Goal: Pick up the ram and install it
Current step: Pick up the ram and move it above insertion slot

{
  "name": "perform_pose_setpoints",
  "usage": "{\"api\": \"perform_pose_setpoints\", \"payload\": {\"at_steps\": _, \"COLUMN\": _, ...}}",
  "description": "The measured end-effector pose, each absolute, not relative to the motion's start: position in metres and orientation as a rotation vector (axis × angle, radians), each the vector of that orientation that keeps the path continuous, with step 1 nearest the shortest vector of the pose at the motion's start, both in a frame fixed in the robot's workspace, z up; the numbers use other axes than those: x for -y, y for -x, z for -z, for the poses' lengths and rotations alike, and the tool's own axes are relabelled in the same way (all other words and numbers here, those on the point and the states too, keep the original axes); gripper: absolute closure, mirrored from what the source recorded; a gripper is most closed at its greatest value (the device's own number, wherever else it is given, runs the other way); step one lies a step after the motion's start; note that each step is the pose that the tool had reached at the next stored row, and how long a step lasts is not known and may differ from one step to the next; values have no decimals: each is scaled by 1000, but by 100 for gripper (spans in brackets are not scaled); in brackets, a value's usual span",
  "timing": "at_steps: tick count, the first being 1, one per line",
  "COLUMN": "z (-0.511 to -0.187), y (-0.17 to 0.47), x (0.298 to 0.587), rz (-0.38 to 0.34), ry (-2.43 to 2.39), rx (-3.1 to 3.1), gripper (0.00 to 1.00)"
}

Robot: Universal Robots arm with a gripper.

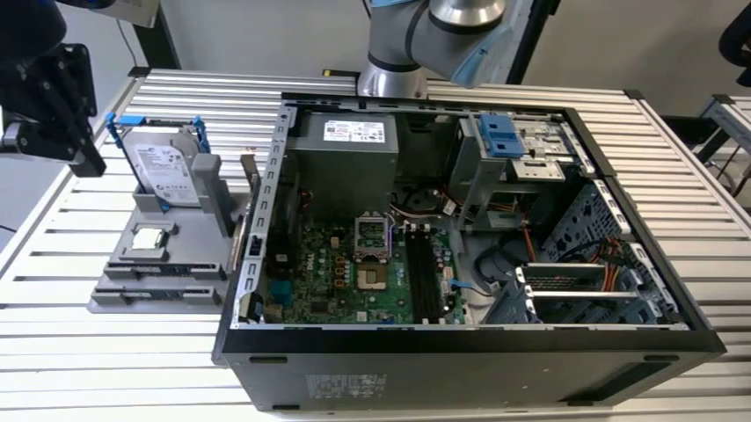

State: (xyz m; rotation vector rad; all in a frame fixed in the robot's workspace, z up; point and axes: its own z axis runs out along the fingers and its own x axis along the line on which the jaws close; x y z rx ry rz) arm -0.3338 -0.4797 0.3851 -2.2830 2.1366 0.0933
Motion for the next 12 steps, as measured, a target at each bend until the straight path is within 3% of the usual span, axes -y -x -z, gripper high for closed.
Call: {"api": "perform_pose_setpoints", "payload": {"at_steps": 12, "z": -384, "y": 334, "x": 480, "rz": -90, "ry": 2284, "rx": -2139, "gripper": 100}}
